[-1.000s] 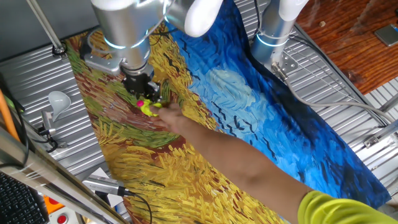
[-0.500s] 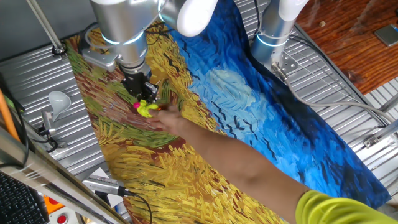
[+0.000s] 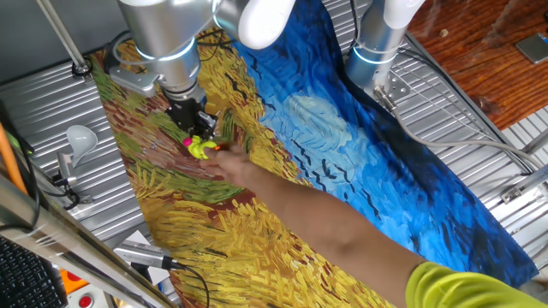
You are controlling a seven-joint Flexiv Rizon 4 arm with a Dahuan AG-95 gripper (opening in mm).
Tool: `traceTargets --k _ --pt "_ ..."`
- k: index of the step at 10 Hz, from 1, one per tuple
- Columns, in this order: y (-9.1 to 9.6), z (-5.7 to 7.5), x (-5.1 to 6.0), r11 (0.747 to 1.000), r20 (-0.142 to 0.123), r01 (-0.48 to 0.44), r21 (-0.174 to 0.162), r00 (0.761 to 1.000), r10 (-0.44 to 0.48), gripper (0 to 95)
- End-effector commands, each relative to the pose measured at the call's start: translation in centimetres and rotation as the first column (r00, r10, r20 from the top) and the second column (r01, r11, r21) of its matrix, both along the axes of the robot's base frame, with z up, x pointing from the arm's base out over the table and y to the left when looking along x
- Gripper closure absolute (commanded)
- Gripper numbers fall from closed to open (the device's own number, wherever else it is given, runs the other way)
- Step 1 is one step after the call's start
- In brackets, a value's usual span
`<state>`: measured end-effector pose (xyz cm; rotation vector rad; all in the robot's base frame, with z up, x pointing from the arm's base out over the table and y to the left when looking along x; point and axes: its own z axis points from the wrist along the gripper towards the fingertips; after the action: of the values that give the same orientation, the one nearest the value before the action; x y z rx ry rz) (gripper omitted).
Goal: Receive something handed over by a human
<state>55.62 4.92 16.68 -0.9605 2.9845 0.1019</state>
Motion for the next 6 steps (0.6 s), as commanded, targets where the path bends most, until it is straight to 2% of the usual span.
traceTargets --k 1,2,5,6 --pt "-0.6 0.3 -0.3 1.0 -0.004 -0.011 0.0 1.0 0.011 95.0" --pt "-0.9 0.5 -0.3 1.0 -0.007 -0.016 0.0 1.0 0.016 95.0" --pt "-4.3 0.8 -1.0 0.998 -0.02 -0.058 -0.008 0.998 0.057 95.0" --pt "-4.5 0.7 -1.0 0.998 -0.025 -0.067 -0.011 0.997 0.066 95.0"
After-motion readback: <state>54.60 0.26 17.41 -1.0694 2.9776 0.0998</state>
